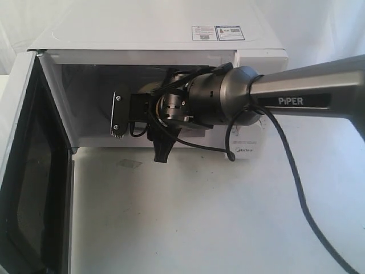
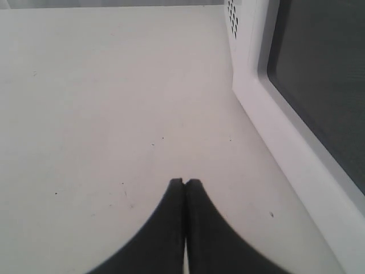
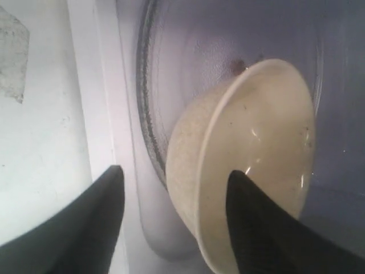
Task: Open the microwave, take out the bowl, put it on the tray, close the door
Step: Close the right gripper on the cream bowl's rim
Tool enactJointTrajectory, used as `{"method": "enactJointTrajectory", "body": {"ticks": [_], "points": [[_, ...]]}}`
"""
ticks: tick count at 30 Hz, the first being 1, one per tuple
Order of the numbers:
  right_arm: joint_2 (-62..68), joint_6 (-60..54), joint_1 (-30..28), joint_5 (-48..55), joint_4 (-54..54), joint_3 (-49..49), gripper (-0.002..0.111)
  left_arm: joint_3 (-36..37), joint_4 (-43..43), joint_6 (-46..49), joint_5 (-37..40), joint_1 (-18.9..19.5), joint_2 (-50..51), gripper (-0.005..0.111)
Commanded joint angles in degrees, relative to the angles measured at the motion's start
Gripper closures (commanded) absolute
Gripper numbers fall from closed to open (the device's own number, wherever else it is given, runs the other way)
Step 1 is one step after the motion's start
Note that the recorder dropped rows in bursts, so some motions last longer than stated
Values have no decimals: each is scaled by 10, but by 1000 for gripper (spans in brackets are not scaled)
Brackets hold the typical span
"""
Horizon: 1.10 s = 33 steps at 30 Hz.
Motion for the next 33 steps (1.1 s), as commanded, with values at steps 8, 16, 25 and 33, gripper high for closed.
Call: {"method": "enactJointTrajectory", "body": {"ticks": [8,16,25,33], "points": [[0,6,-2,-5,-18,-2,108,2,-4,0,2,-4,-2,107],[0,6,-2,-6,-18,-2,108,2,-4,0,2,-4,-2,107],[0,6,-2,-26,-18,-2,79,2,-4,0,2,-4,-2,107],[1,6,-2,-31,-18,-2,63,2,-4,0,2,-4,-2,107]]}}
